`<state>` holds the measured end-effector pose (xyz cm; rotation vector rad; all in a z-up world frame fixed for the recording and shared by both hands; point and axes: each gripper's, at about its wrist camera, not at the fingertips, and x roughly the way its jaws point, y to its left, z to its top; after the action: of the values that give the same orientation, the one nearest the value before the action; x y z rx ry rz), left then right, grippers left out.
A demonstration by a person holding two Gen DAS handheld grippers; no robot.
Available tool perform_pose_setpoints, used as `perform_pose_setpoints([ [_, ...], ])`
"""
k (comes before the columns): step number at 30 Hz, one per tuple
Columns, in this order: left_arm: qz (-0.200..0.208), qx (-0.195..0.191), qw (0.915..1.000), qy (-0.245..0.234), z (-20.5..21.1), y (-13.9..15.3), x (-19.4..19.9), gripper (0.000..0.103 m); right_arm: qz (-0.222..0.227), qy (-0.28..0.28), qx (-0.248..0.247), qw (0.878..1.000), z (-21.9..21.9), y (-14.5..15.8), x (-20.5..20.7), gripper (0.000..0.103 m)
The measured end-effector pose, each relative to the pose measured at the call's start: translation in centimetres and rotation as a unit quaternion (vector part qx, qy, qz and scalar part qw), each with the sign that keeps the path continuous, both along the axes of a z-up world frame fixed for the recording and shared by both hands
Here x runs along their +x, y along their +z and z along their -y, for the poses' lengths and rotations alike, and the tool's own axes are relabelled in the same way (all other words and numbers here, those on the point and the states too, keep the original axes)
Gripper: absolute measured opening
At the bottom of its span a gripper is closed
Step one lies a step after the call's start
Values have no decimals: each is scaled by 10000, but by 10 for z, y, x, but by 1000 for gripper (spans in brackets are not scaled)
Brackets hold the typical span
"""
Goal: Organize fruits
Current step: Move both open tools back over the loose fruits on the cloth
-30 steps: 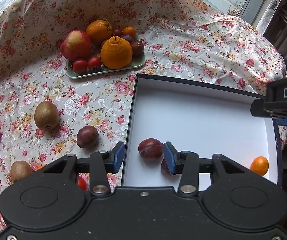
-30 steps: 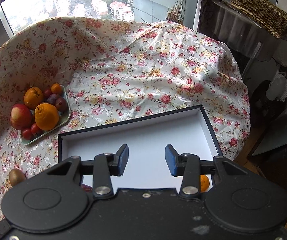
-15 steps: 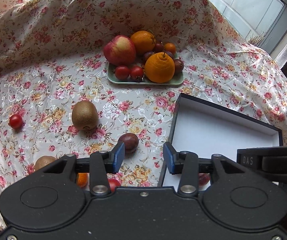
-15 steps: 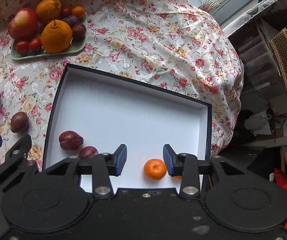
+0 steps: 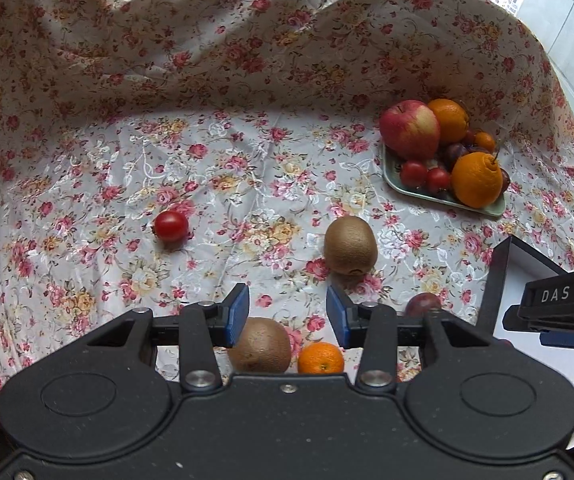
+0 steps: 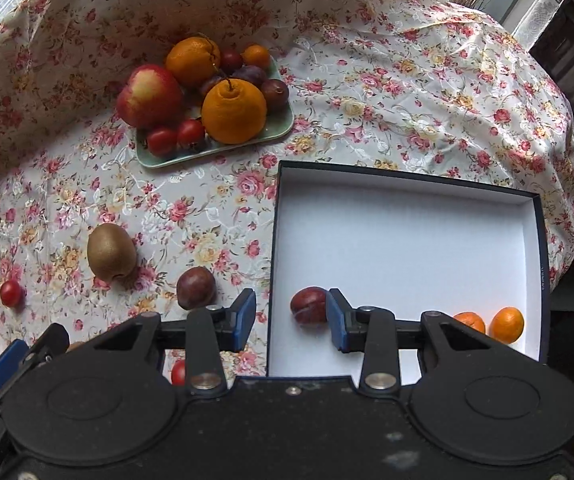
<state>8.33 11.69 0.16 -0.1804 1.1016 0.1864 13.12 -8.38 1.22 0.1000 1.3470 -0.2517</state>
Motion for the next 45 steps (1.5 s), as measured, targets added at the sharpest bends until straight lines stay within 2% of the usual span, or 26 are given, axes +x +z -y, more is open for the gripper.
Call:
perform_pose_setpoints([
  [1, -31, 4, 10000, 86, -9, -2, -1, 51, -58, 11, 136, 9999, -14, -10, 6, 39],
  [3, -106, 34, 9996, 246, -27, -6, -3, 51, -80, 6, 166, 9998, -22, -17, 8, 39],
  [7, -204, 70, 9986, 487, -58, -11, -9, 51, -340, 199, 149, 9991, -65, -49, 18, 39],
  [13, -261, 28, 9969, 736, -94, -14, -19, 51, -306, 475, 307, 9979, -99, -62, 24, 39],
  [15, -302, 22, 9965, 780, -103, -17, -22, 51, -262, 574, 644, 9959, -116, -75, 29, 39],
  [17, -347, 22, 9960, 827, -111, -19, -23, 51, -295, 610, 698, 9953, -121, -82, 31, 39],
  [19, -364, 22, 9957, 856, -117, -20, -24, 51, -370, 651, 633, 9952, -130, -95, 33, 39],
  [20, -362, 21, 9956, 867, -119, -21, -25, 51, -496, 722, 517, 9948, -139, -114, 35, 39],
  [21, -359, 16, 9955, 874, -120, -21, -26, 51, -496, 722, 517, 9948, -139, -114, 35, 39],
  [22, -358, 7, 9955, 876, -122, -21, -26, 51, -508, 730, 525, 9947, -141, -129, 33, 41],
  [23, -359, -1, 9955, 879, -123, -21, -26, 51, -251, 692, 531, 9959, -142, -126, 27, 48],
  [26, -370, -27, 9954, 888, -125, -21, -26, 51, -194, 730, 518, 9958, -147, -129, 23, 65],
  [29, -352, -53, 9954, 886, -124, -20, -25, 51, -196, 1420, 212, 9894, -169, -136, 17, 81],
  [31, -339, -11, 9956, 879, -124, -20, -26, 51, -99, 1438, 63, 9895, -171, -139, 13, 87],
  [33, -347, 26, 9954, 895, -124, -20, -26, 52, -90, 1373, 46, 9905, -169, -140, 12, 97],
  [35, -365, 6, 9950, 925, -125, -21, -25, 52, -111, 1215, 118, 9925, -164, -142, 14, 103],
  [45, -362, 27, 9949, 942, -126, -20, -26, 51, 173, 1227, 165, 9922, -160, -144, 6, 103],
])
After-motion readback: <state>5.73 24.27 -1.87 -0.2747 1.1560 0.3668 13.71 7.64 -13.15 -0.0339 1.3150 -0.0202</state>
